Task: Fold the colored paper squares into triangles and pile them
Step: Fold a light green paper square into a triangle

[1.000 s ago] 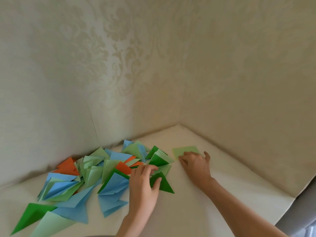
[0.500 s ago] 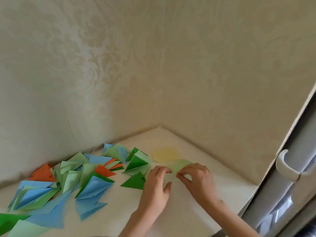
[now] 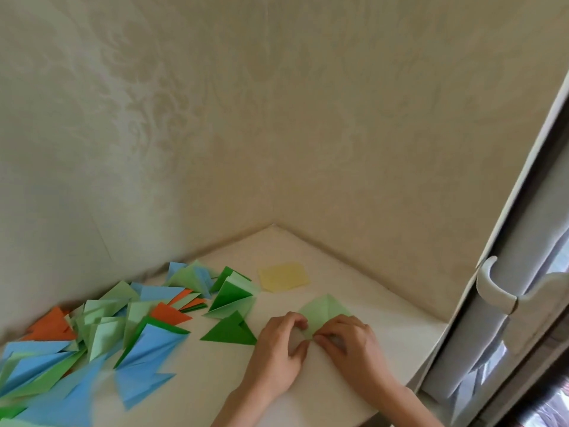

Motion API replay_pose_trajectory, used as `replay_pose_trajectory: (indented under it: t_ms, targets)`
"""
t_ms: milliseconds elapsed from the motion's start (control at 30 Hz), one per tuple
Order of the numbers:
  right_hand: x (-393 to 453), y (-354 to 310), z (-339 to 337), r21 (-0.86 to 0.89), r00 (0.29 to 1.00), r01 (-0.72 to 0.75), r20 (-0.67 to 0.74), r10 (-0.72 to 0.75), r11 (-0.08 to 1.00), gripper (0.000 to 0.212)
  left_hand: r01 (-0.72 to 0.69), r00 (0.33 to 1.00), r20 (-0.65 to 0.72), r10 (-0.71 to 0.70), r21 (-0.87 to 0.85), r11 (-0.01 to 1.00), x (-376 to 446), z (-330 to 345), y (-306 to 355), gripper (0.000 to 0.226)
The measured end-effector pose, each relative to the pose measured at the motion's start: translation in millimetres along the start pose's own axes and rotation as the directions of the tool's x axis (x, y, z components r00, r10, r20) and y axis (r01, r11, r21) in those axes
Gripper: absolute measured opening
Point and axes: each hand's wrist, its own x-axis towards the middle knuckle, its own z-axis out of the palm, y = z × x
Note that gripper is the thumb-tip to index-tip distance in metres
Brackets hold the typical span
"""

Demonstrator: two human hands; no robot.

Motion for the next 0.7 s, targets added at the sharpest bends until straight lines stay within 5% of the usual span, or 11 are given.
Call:
replay_pose_trajectory:
  t_ms: [233, 700]
  targets:
    - [4.6, 1.3, -4.4, 0.086, 0.999, -0.032, 0.0, 0.032, 0.996, 0.015, -0.009, 0.998, -0.061, 0.012, 0.048, 0.999, 11.5, 9.6, -1.1, 0.023]
    - [7.7, -7.2, -8.7, 0.202, 0.979, -0.206, 0.033, 0.203, 0.958, 0.024, 0.014, 0.994, -0.109, 0.003, 0.159, 0.987, 14.2, 20.8, -0.4, 0.024]
